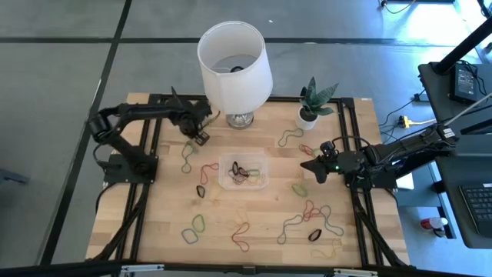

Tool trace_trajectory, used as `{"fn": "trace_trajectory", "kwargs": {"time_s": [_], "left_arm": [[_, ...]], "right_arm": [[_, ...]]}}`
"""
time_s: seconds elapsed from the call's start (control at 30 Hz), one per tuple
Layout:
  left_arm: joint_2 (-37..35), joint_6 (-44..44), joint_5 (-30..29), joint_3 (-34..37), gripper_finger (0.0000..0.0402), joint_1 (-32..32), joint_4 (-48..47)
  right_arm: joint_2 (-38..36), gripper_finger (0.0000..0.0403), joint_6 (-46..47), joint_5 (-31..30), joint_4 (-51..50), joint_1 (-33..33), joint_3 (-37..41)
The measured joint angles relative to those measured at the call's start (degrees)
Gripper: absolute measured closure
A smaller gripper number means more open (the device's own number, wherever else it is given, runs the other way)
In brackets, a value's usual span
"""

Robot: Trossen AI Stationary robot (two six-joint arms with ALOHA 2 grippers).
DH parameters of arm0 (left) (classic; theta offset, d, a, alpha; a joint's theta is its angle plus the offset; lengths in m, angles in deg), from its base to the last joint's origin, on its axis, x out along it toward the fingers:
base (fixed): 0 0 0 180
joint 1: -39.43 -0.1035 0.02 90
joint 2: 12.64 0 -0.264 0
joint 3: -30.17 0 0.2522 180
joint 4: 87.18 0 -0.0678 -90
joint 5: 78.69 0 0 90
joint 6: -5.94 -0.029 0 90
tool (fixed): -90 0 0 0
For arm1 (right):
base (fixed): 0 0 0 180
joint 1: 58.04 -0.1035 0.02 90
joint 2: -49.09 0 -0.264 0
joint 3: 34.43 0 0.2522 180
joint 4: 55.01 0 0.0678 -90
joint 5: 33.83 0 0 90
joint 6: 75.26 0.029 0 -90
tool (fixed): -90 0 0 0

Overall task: Pick and place rubber bands into bin
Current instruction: Put the red rubber band into the transparent bin

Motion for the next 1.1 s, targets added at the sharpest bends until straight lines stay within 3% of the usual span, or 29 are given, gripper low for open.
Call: {"fn": "trace_trajectory", "kwargs": {"time_s": [0.23, 0.47, 0.8, 1.1], "left_arm": [[-8.8, 6.7, -5.4, -6.0, 0.0399, 8.9, -11.6], [-10.5, 15.8, -6.9, -14.0, 0.0399, 21.7, -11.0], [2.6, 21.1, -12.2, -29.7, 0.04, 34.9, -10.2], [17.3, 16.9, -14.3, -41.6, 0.04, 37.1, 0.0]], "right_arm": [[0.0, 0.0395, -2.8, 0.0, -0.4, 0.0, 0.0], [0.0, 0.0395, -7.1, 0.0, -1.1, 0.0, 0.0], [0.0, 0.0395, -11.8, 0.0, -1.1, 0.0, 0.0], [0.0, 0.0395, -13.0, 0.0, -1.9, 0.0, 0.0]]}}
